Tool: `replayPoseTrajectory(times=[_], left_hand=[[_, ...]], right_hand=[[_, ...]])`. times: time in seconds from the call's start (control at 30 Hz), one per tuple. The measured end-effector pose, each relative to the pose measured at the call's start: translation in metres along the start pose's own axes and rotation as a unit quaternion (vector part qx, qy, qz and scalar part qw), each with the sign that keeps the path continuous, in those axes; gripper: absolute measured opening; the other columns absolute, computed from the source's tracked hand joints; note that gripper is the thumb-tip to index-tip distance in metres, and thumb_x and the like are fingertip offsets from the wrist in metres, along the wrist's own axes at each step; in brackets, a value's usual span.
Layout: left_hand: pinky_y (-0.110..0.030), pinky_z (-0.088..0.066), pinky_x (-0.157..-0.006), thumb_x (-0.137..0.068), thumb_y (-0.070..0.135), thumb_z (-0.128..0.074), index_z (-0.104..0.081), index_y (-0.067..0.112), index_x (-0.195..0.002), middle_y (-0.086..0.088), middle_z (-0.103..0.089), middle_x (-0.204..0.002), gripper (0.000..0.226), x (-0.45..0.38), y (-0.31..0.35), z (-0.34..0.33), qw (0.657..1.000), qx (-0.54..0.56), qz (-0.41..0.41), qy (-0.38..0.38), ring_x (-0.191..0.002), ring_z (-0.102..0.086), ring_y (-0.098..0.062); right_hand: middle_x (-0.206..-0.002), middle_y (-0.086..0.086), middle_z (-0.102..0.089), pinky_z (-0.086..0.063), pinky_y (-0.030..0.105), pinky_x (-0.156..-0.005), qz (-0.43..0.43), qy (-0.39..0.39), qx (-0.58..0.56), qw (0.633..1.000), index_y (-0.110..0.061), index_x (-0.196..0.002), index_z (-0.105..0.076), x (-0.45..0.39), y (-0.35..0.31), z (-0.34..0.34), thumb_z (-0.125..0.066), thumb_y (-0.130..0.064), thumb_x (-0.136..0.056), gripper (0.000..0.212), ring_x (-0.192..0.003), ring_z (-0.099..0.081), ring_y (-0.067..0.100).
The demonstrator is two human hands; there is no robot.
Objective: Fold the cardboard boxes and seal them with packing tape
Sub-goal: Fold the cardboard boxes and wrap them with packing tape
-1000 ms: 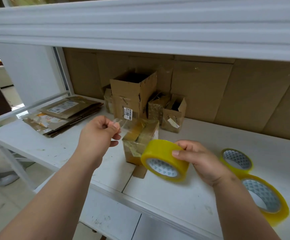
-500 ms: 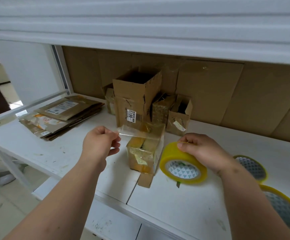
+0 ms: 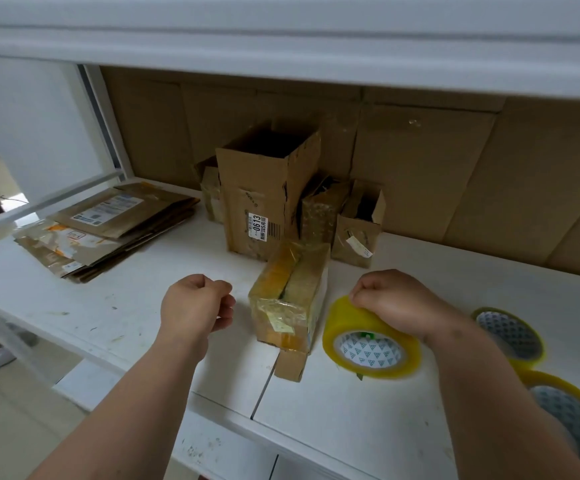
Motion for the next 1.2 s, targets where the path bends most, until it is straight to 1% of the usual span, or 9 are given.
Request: replayPoseTrajectory(times=[0.07, 0.23, 0.4, 0.57, 0.7, 0.83, 0.97, 1.1, 1.2], left_hand=[[-0.032, -0.056, -0.056, -0.085, 0.005, -0.063, -0.061, -0.002, -0.078, -0.011, -0.064, -0.061, 0.011, 0.0, -0.005, -0.002, 1.0, -0.006, 0.006, -0.001, -0.055, -0.055, -0.025], [-0.03, -0.054, -0.053, -0.085, 0.011, -0.067, -0.059, 0.003, -0.072, -0.012, -0.062, -0.061, 0.017, 0.003, -0.021, -0.01, 0.998, -0.025, 0.043, -0.033, -0.053, -0.053, -0.024], [-0.029, -0.053, -0.054, -0.084, 0.016, -0.069, -0.061, 0.004, -0.074, -0.012, -0.063, -0.065, 0.017, 0.007, -0.027, -0.016, 0.993, -0.044, 0.083, -0.077, -0.056, -0.055, -0.023], [-0.033, -0.055, -0.061, -0.088, 0.012, -0.071, -0.055, 0.016, -0.1, -0.008, -0.055, -0.078, 0.021, 0.005, -0.03, -0.013, 0.994, -0.038, 0.08, -0.069, -0.068, -0.053, -0.021], [-0.031, -0.048, -0.067, -0.093, -0.005, -0.054, -0.065, 0.016, -0.086, -0.006, -0.059, -0.078, 0.024, 0.009, -0.029, -0.024, 0.995, 0.004, 0.032, -0.09, -0.071, -0.051, -0.02], [-0.019, -0.051, -0.06, -0.094, 0.002, -0.061, -0.075, 0.016, -0.085, 0.003, -0.071, -0.069, 0.022, 0.014, -0.025, -0.024, 0.995, -0.016, -0.035, -0.087, -0.063, -0.06, -0.008], [-0.009, -0.048, -0.058, -0.095, 0.009, -0.063, -0.077, 0.021, -0.088, 0.006, -0.076, -0.078, 0.02, 0.022, -0.024, -0.023, 0.991, -0.021, -0.085, -0.097, -0.066, -0.066, 0.003], [-0.025, -0.053, -0.073, -0.098, 0.024, -0.058, -0.076, 0.029, -0.081, 0.008, -0.076, -0.08, 0.026, 0.026, -0.021, -0.021, 0.988, -0.077, -0.1, -0.094, -0.079, -0.069, -0.002], [-0.042, -0.052, -0.088, -0.099, 0.053, -0.045, -0.067, 0.014, -0.072, -0.003, -0.075, -0.084, 0.052, 0.027, -0.017, -0.021, 0.973, -0.188, -0.092, -0.093, -0.091, -0.068, -0.022]], right_hand=[[-0.092, 0.007, -0.067, -0.05, 0.034, -0.073, -0.006, -0.004, 0.029, 1.0, -0.015, -0.089, -0.07, -0.003, 0.002, -0.002, -0.059, -0.036, -0.091, 0.024, -0.083, -0.063, 0.017], [-0.066, -0.002, -0.051, -0.039, 0.031, -0.06, -0.031, 0.02, 0.138, 0.99, -0.019, -0.064, -0.051, -0.007, 0.004, -0.006, -0.048, -0.074, -0.084, 0.059, -0.065, -0.057, 0.014], [-0.078, -0.008, -0.058, -0.046, 0.029, -0.065, -0.058, 0.019, 0.243, 0.968, -0.02, -0.078, -0.057, -0.013, -0.003, -0.016, -0.044, -0.089, -0.072, 0.07, -0.072, -0.055, 0.01], [-0.077, -0.005, -0.06, -0.045, 0.031, -0.068, -0.06, 0.016, 0.268, 0.961, -0.025, -0.076, -0.058, -0.019, -0.009, -0.02, -0.044, -0.088, -0.072, 0.065, -0.073, -0.057, 0.013], [-0.076, -0.004, -0.058, -0.041, 0.03, -0.066, -0.064, 0.034, 0.271, 0.96, -0.024, -0.075, -0.057, -0.02, -0.009, -0.021, -0.045, -0.081, -0.077, 0.058, -0.07, -0.055, 0.013], [-0.076, -0.005, -0.057, -0.042, 0.032, -0.071, -0.066, 0.047, 0.279, 0.957, -0.024, -0.074, -0.055, -0.019, -0.01, -0.02, -0.044, -0.074, -0.08, 0.051, -0.071, -0.052, 0.013], [-0.078, -0.005, -0.057, -0.044, 0.032, -0.072, -0.062, 0.048, 0.279, 0.957, -0.024, -0.073, -0.052, -0.019, -0.011, -0.022, -0.044, -0.072, -0.082, 0.049, -0.072, -0.052, 0.013], [-0.078, -0.004, -0.057, -0.046, 0.031, -0.072, -0.062, 0.048, 0.278, 0.958, -0.024, -0.073, -0.052, -0.021, -0.011, -0.023, -0.043, -0.072, -0.083, 0.05, -0.073, -0.053, 0.013], [-0.076, -0.004, -0.058, -0.043, 0.029, -0.065, -0.062, 0.051, 0.28, 0.956, -0.024, -0.073, -0.055, -0.021, -0.012, -0.025, -0.043, -0.073, -0.082, 0.051, -0.07, -0.054, 0.013]])
Point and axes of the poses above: each hand's wrist, its own x-axis away from the middle knuckle, its own z-axis out of the back of the hand, y = z × x, the point moved 7 cm from there along -x, towards the middle knuckle
